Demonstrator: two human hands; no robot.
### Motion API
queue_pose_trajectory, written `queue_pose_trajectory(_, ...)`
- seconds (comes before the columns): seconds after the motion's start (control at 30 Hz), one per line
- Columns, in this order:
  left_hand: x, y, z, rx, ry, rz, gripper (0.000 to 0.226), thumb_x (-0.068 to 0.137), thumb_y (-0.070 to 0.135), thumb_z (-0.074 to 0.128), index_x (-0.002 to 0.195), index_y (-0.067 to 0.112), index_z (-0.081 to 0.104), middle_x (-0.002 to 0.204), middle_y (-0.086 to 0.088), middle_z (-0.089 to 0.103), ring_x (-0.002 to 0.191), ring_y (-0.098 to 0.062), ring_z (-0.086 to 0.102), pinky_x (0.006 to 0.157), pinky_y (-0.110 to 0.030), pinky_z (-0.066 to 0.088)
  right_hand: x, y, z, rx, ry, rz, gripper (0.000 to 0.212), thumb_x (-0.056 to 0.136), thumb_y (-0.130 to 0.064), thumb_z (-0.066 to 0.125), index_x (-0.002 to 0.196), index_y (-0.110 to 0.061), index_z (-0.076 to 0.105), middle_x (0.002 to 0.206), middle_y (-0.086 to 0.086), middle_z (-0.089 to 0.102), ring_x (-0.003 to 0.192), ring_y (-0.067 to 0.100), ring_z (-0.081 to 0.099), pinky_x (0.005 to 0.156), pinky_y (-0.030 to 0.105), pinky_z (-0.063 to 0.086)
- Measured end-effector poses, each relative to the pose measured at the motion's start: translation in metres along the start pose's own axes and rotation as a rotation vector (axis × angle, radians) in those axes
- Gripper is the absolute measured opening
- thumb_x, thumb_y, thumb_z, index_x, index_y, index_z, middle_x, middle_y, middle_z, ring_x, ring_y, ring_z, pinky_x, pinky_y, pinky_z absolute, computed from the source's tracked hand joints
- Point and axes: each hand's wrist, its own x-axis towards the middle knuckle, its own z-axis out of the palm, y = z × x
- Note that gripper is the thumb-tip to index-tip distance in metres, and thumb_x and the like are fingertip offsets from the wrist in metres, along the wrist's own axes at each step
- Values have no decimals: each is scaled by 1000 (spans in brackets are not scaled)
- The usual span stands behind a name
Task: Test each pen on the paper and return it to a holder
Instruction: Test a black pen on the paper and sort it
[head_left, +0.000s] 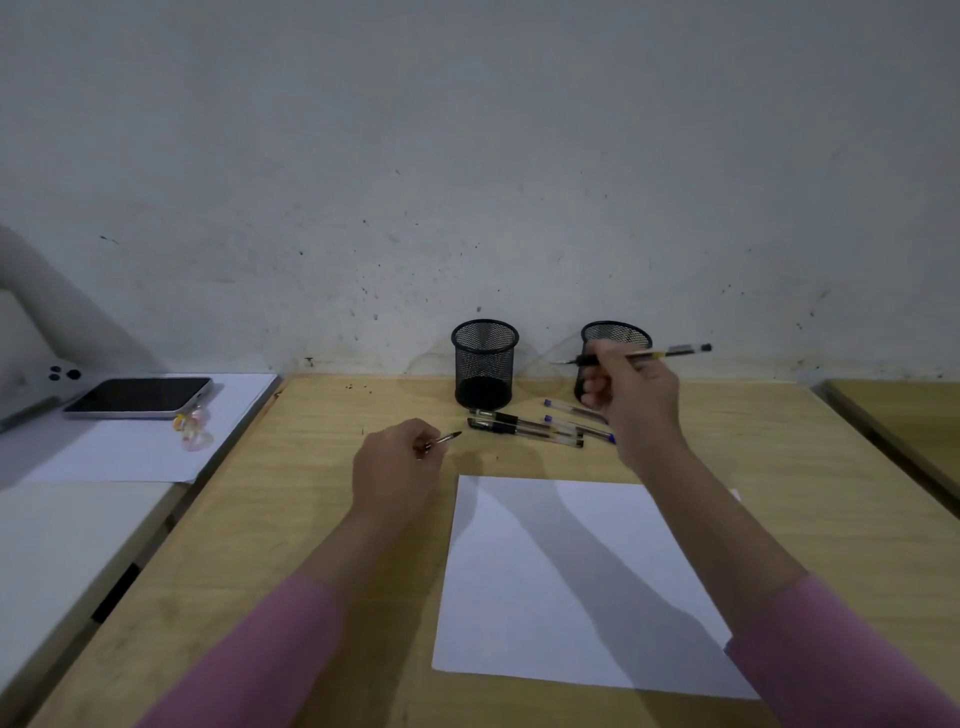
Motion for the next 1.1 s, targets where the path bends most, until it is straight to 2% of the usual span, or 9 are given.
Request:
queue_pose_trajectory(0.13, 4, -5, 13, 130, -67, -80, 16, 80, 22, 64, 94, 20, 72, 97, 1, 71, 90, -18, 63, 78, -34, 51, -13, 19, 1, -69, -42, 11, 10, 84, -8, 68, 74, -10, 67, 51, -3, 62, 45, 7, 53, 46, 23, 46)
queue_pose_trajectory(0.27, 8, -7, 19, 146, -79, -130, 19, 80, 23, 64, 98, 22, 73, 103, 0, 69, 95, -20, 61, 78, -32, 48, -23, 32, 5, -163, 6, 51, 18, 82, -9, 71, 67, -11, 61, 51, 1, 55, 43, 10, 47, 45, 23, 46)
queue_pose_trajectory(0.37, 3, -10, 18, 62, -77, -124, 32, 80, 19, 62, 111, 19, 67, 108, -3, 66, 98, -22, 60, 85, -38, 49, -29, 47, 9, -278, 81, 229, 14, 84, -16, 69, 79, -8, 58, 61, 6, 55, 46, 13, 48, 40, 21, 43)
queue_pose_trajectory(0.43, -6, -13, 14, -60, -62, -55, 28, 79, 22, 64, 106, 20, 69, 102, -2, 65, 91, -18, 60, 82, -37, 52, -35, 61, 10, -324, 98, 297, 16, 86, -18, 66, 86, -5, 59, 65, 9, 59, 43, 14, 52, 37, 19, 42)
queue_pose_trajectory(0.53, -19, -13, 8, -163, -194, 58, 17, 77, 24, 71, 94, 23, 73, 90, 7, 63, 86, -11, 60, 76, -25, 51, -44, 75, 10, -343, 52, 262, 16, 88, -14, 64, 88, 1, 60, 65, 14, 60, 36, 9, 55, 39, 20, 46)
queue_pose_trajectory(0.63, -24, -13, 6, 8, -337, 108, 20, 73, 39, 73, 91, 29, 74, 92, 17, 59, 94, -6, 54, 89, -37, 47, -45, 76, 7, -389, -22, 182, 14, 88, -10, 64, 84, 2, 57, 60, 14, 56, 35, 9, 54, 39, 22, 48)
queue_pose_trajectory(0.73, -25, -13, 4, 65, -339, 111, 31, 68, 48, 74, 91, 27, 73, 91, 21, 55, 96, -7, 52, 92, -47, 44, -45, 75, 2, -472, -91, 119, 17, 88, -9, 63, 79, 3, 56, 57, 16, 56, 38, 9, 56, 45, 26, 51)
queue_pose_trajectory(0.9, -25, -13, 2, 64, -351, 127, 39, 64, 53, 74, 93, 28, 73, 93, 22, 55, 99, -8, 51, 92, -47, 43, -43, 72, 9, -456, -131, 127, 15, 83, -3, 68, 77, -2, 54, 54, 11, 62, 43, 14, 62, 46, 28, 55)
queue_pose_trajectory(1.1, -23, -19, 0, -4, -415, 113, 37, 65, 47, 76, 95, 26, 72, 99, 15, 57, 100, -13, 53, 91, -49, 44, -45, 85, 48, -400, -212, 153, 27, 79, 3, 65, 65, -12, 47, 55, 10, 60, 49, 19, 65, 49, 31, 56)
